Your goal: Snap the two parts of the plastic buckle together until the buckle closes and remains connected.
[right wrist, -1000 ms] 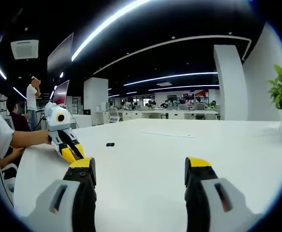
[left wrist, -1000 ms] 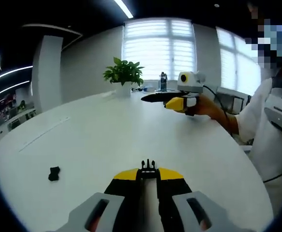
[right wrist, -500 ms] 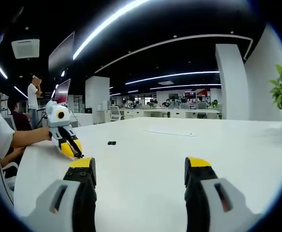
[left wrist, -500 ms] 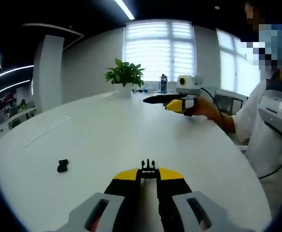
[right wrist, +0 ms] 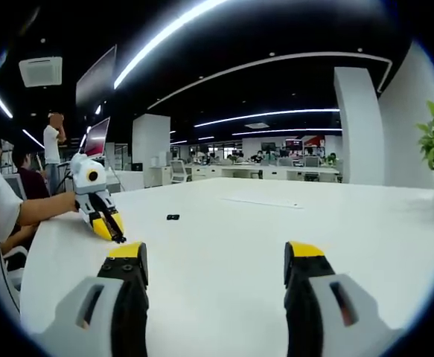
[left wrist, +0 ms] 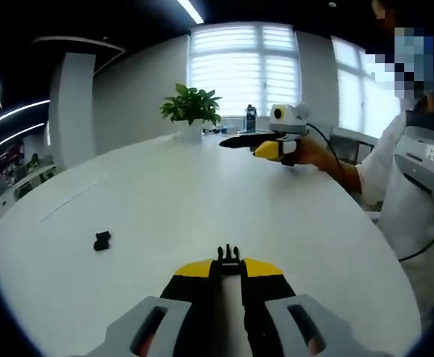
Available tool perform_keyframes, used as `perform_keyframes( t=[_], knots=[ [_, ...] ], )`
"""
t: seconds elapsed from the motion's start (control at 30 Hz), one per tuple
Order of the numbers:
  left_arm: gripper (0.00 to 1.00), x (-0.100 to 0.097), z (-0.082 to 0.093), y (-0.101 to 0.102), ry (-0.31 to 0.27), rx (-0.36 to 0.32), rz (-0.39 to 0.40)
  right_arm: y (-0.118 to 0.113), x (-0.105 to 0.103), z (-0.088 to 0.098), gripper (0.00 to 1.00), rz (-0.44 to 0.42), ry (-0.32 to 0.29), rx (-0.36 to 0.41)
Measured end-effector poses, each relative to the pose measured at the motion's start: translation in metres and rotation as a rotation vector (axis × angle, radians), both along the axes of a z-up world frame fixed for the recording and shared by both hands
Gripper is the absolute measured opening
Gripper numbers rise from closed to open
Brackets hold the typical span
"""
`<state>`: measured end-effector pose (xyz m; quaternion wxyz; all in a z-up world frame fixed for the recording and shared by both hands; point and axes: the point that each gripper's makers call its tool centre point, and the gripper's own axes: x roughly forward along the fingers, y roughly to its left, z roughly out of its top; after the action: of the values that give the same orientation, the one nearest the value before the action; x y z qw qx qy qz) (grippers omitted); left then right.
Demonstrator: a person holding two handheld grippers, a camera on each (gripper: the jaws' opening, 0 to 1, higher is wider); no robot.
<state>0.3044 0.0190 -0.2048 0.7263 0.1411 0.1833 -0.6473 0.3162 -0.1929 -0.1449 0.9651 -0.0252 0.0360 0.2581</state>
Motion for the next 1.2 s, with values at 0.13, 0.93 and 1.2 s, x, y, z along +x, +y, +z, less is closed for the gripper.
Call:
perform_keyframes(
  t=[0.13, 0.93, 1.2],
  knots=[
    [0.13, -0.002, 0.001, -0.001, 0.0, -0.008, -0.002, 0.0, 0.0, 0.0, 0.74, 0.002, 0.0, -0.003],
    [0.23, 0.001, 0.034, 0.016, -0.006, -0.128, 0.208, 0.032, 0.004, 0.002, 0.74, 0.122, 0.009, -0.022],
    [0.31, -0.003, 0.045, 0.019, 0.016, -0.207, 0.278, 0.048, 0.016, 0.012, 0.74, 0.15, -0.017, -0.052]
  ],
)
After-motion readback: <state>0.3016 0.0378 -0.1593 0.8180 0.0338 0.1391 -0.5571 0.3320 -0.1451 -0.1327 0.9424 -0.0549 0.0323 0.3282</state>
